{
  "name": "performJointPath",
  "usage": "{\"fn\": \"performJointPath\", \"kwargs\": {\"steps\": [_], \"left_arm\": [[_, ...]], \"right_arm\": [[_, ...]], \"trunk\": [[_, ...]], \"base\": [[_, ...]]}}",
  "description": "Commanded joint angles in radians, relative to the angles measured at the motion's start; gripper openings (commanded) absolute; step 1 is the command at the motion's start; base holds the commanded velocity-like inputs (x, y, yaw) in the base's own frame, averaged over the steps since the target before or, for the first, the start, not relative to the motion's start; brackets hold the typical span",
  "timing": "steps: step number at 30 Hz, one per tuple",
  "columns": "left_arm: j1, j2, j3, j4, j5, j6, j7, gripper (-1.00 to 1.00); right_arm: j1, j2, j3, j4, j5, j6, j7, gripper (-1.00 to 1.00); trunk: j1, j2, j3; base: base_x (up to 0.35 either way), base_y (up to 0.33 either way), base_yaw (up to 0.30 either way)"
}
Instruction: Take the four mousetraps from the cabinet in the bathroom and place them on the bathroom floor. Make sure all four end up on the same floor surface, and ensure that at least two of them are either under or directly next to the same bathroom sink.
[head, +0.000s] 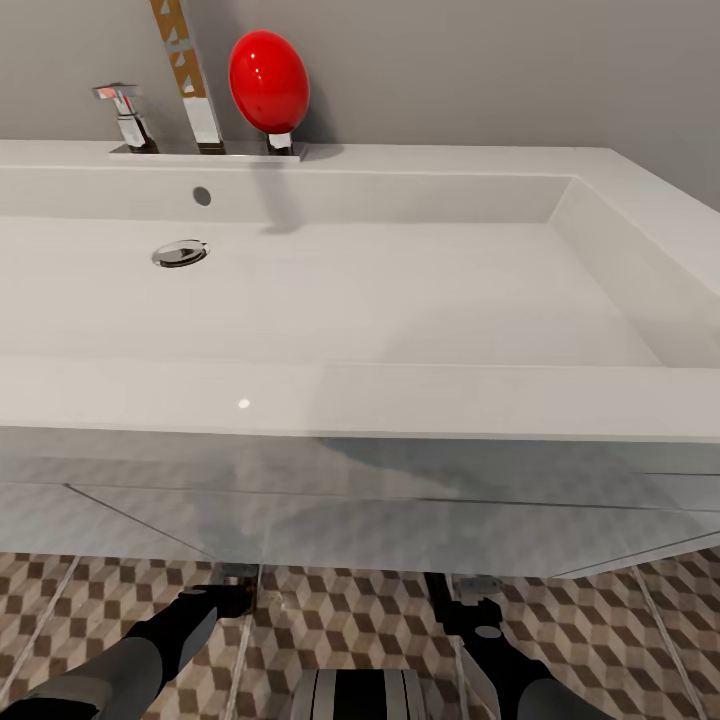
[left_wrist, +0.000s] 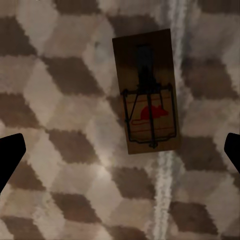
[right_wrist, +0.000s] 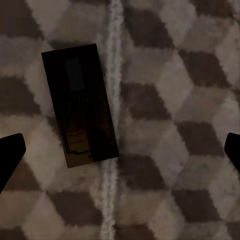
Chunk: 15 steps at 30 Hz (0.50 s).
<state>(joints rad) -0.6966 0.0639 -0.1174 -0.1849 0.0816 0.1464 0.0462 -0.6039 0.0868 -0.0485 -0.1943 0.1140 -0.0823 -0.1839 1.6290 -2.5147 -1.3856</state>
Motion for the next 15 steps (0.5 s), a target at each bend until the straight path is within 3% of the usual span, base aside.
{"fn": "performJointPath", "kwargs": {"steps": [1,6,15], "left_arm": [[0.0,0.001,-0.008,-0.002,0.009,0.006,0.004,1.0],[0.0,0.001,-0.008,-0.002,0.009,0.004,0.008,1.0],[0.0,-0.001,-0.007,-0.002,0.009,0.004,0.015,1.0]], "right_arm": [[0.0,0.001,-0.005,0.001,0.01,-0.002,-0.003,1.0],[0.0,0.001,-0.005,0.001,0.01,-0.003,-0.003,1.0],[0.0,0.001,-0.004,-0.004,0.011,-0.003,-0.002,1.0]], "trunk": [[0.0,0.0,-0.001],[0.0,0.0,-0.001],[0.0,0.0,-0.001]], "base": [[-0.021,0.0,0.0],[-0.127,0.0,0.0],[-0.29,0.0,0.0]]}}
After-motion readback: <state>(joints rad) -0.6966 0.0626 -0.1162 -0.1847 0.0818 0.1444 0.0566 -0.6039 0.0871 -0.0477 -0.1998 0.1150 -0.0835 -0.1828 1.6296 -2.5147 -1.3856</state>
